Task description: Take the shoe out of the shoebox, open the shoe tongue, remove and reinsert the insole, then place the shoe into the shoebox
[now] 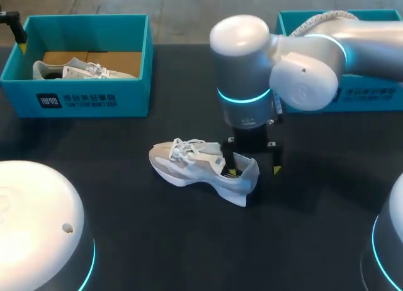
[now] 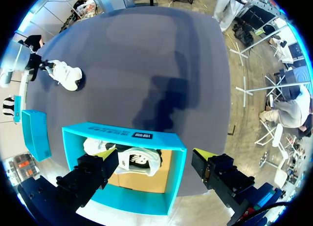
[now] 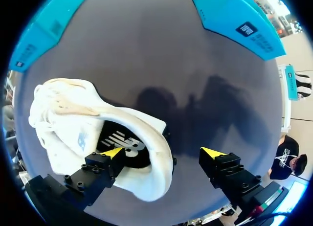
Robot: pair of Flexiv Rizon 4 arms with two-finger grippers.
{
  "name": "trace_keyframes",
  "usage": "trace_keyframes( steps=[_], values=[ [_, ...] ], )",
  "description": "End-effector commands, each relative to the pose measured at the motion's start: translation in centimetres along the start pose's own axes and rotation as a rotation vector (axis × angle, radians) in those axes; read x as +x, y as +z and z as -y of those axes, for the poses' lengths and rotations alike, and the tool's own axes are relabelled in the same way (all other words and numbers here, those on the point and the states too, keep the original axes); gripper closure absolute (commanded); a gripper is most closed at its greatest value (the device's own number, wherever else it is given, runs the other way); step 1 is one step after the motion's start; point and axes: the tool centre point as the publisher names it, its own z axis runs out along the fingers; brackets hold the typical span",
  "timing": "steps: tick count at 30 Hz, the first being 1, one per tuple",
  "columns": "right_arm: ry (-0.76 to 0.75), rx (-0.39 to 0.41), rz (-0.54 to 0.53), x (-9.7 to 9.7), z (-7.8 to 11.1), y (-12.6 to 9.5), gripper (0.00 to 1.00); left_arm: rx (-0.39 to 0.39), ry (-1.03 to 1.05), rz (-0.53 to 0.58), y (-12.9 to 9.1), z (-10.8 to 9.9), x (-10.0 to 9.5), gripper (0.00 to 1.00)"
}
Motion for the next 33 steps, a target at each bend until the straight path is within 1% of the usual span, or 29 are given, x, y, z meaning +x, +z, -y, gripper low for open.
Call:
trace_keyframes(
  steps=[1, 7, 11, 13, 14, 16, 20, 25, 26, 30, 33],
  values=[
    [-0.003, -0.03, -0.015, -0.8, 0.5, -2.0, 0.0, -0.002, 0.0, -0.001, 0.0, 0.1, 0.0, 0.0],
    [-0.016, -0.066, -0.033, -1.3, 0.7, -4.3, 0.0, -0.002, 0.0, -0.001, 0.0, 0.1, 0.0, 0.0],
    [-0.049, -0.098, -0.077, -1.8, 0.9, -5.9, 0.0, -0.002, 0.0, -0.001, 0.0, 0.1, 0.0, 0.0],
    [-0.066, -0.112, -0.08, -1.9, 1.0, -6.5, 0.0, -0.002, 0.0, -0.001, 0.0, 0.1, 0.0, 0.0],
    [-0.09, -0.143, -0.118, -2.0, 1.0, -7.0, 0.0, -0.002, 0.0, -0.001, 0.0, 0.1, 0.0, 0.0],
    [-0.138, -0.166, -0.136, -2.0, 1.1, -7.5, 0.0, -0.002, 0.0, -0.001, 0.0, 0.1, 0.0, 0.0],
    [-0.21, -0.236, -0.194, -2.0, 1.1, -8.2, 0.0, -0.002, 0.0, -0.001, 0.0, 0.1, 0.0, 0.0],
    [-0.264, -0.274, -0.228, -2.3, 1.3, -8.6, 0.0, -0.002, 0.0, -0.001, 0.0, 0.1, 0.0, 0.0],
    [-0.293, -0.284, -0.241, -2.4, 1.3, -8.7, 0.0, -0.002, 0.0, -0.001, 0.0, 0.1, 0.0, 0.0],
    [-0.372, -0.291, -0.275, -2.2, 1.3, -9.0, 0.0, -0.002, 0.0, -0.001, 0.0, 0.1, 0.0, 0.0],
    [-0.41, -0.281, -0.288, -2.1, 1.2, -9.2, 0.0, -0.002, 0.0, -0.001, 0.0, 0.1, 0.0, 0.0]
  ],
)
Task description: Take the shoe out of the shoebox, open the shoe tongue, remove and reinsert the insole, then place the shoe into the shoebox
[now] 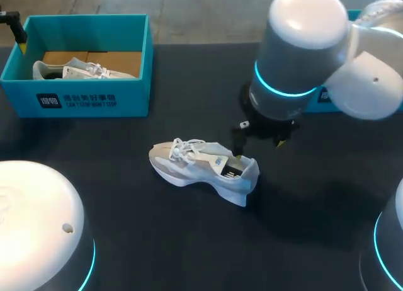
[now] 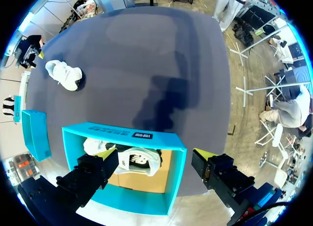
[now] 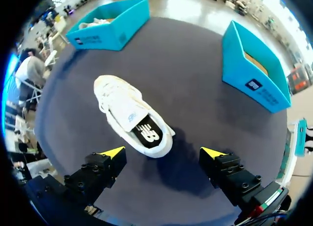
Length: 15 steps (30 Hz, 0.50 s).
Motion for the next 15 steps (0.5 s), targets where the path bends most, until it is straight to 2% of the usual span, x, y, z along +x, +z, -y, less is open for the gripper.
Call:
trace_keyframes(
  steps=[1, 3, 9, 12, 15],
  values=[
    [-0.032, -0.022, -0.113, -0.59, 0.27, -0.09, 0.0, -0.002, 0.0, -0.002, -0.04, 0.1, 0.01, 0.0],
    [-0.068, -0.015, -0.125, -0.48, 0.12, -0.21, 0.0, -0.002, 0.0, -0.002, -0.04, 0.1, 0.01, 0.0],
    [-0.169, -0.058, -0.173, -0.15, 0.15, -0.54, 0.0, -0.002, 0.0, -0.002, -0.04, 0.1, 0.01, 0.0],
    [-0.233, -0.119, -0.209, 0.06, 0.33, -0.51, 0.0, -0.002, 0.0, -0.002, -0.04, 0.1, 0.01, 0.0],
    [-0.251, -0.115, -0.217, 0.12, 0.45, -0.38, 0.0, -0.002, 0.0, -0.002, -0.04, 0.1, 0.01, 0.0]
  ],
)
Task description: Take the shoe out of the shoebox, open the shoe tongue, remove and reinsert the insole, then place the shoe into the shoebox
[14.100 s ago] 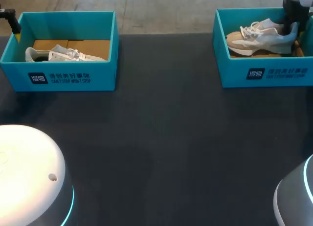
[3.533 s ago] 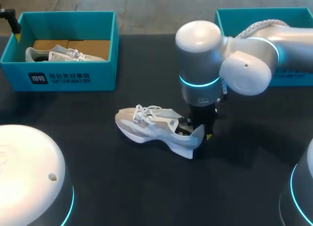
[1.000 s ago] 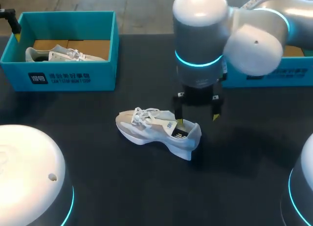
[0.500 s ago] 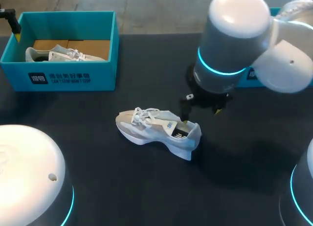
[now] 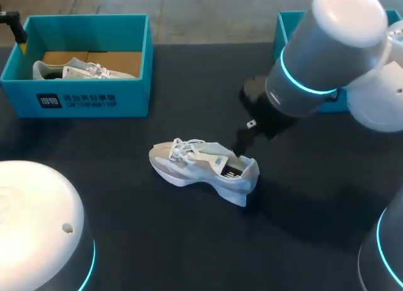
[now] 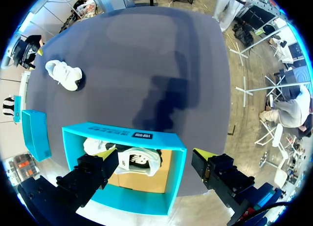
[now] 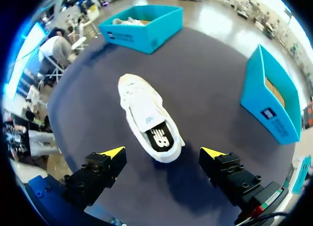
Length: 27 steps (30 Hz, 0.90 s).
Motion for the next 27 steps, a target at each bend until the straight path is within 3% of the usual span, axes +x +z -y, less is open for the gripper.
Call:
trace_keyframes(
  steps=[1, 17, 24, 27],
  values=[
    [-0.003, -0.04, -0.069, -0.4, 1.3, 0.2, 0.0, -0.002, 0.0, -0.002, 0.0, 0.1, 0.0, 0.0],
    [-0.003, -0.04, -0.069, -0.4, 1.3, 0.2, 0.0, -0.002, 0.0, -0.002, 0.0, 0.1, 0.0, 0.0],
    [-0.002, -0.196, -0.108, -1.5, 1.3, 0.8, 0.0, -0.002, 0.0, -0.002, 0.0, 0.1, 0.0, 0.0],
    [-0.011, -0.228, -0.126, -1.9, 1.2, 1.0, 0.0, -0.002, 0.0, -0.002, 0.0, 0.1, 0.0, 0.0]
  ],
)
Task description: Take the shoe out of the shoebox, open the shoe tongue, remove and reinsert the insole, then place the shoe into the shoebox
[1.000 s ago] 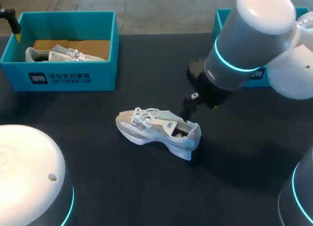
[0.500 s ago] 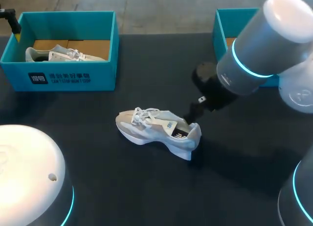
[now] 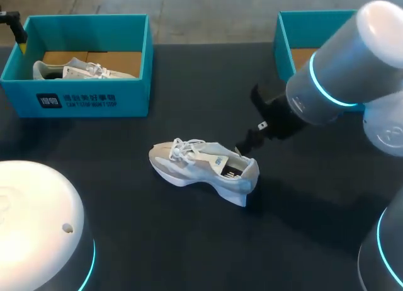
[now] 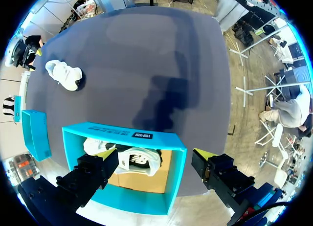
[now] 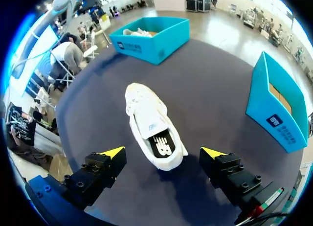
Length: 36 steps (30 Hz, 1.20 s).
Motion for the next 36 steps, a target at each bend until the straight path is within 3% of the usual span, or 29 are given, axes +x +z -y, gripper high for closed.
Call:
trace_keyframes(
  steps=[1, 7, 14, 27, 36],
  values=[
    [-0.012, -0.078, -0.032, -1.0, 1.6, 0.5, 0.0, -0.002, 0.001, -0.001, 0.0, 0.1, 0.0, 0.0],
    [-0.073, -0.146, -0.075, -1.6, 1.6, 0.8, 0.0, -0.002, 0.001, -0.001, 0.0, 0.1, 0.0, 0.0],
    [-0.157, -0.146, -0.089, -2.7, 1.9, 0.2, 0.0, -0.002, 0.001, -0.001, 0.0, 0.1, 0.0, 0.0],
    [-0.207, -0.169, -0.174, -6.2, 5.6, -1.8, 0.0, -0.002, 0.001, -0.001, 0.0, 0.1, 0.0, 0.0],
    [-0.251, -0.167, -0.201, -6.6, 6.6, -1.8, 0.0, -0.002, 0.001, -0.001, 0.0, 0.1, 0.0, 0.0]
  ],
)
